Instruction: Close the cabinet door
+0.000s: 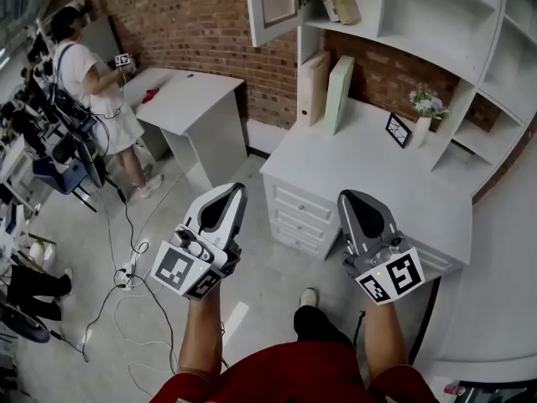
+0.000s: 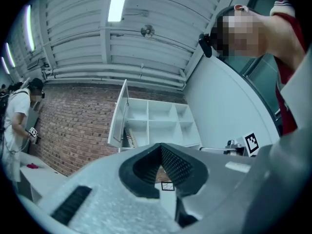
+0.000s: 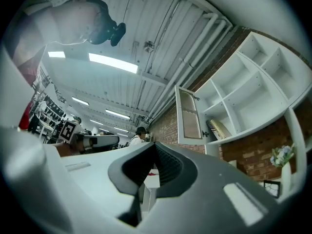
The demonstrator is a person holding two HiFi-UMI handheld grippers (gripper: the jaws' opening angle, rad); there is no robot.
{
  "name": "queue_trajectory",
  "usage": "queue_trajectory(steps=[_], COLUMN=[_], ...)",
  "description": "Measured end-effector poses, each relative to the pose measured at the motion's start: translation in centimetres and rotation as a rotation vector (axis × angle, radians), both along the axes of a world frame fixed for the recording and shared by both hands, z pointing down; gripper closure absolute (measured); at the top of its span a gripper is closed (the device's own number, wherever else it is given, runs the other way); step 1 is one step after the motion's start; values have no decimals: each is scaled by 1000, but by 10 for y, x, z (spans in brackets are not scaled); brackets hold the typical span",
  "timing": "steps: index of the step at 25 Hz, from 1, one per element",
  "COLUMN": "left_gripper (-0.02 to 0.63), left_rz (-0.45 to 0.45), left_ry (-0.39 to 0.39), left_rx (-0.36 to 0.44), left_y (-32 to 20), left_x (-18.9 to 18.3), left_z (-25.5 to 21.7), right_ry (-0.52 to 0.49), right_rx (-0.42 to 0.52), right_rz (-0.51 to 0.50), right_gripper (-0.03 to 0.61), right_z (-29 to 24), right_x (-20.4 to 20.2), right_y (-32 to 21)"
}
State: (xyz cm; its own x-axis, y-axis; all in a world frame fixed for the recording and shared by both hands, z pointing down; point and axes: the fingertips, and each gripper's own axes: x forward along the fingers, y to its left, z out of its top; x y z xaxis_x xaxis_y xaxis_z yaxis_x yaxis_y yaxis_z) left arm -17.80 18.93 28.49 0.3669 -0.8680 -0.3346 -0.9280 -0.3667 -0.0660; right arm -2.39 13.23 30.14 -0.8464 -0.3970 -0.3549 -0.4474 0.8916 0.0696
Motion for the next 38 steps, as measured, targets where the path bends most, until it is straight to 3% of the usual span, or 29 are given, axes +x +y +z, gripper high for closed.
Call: queue_trajectory(steps=[8,14,22,27,32,38], left_gripper=[611,611,611,611,609,550], left_rz=[-59,-108,-151,-149,-112,-20], left_ry=[-28,-40,-67,-37,-4,-3], left_rx=[0,-19,-21,5,15,34], left_y=[-143,-209,-263,-294,-326,-366], left_x=[-20,-36,-69,-107,-141,-171], left_z=[-13,-21,-42,-56,-67,-85], right_ry=[-14,-26,-16,13,30,50], right_rx=[33,16,14,39,59,94], right_rz=[-63,-106,-141,-103,-64,-6], right_gripper=[566,566,566,566,566,566], right_z=[-13,-17,-20,-25,-32,-40], right_x=[-17,-31,-58,-69,-88,-120], right_y=[-142,-217,-258,-276,-294,-311])
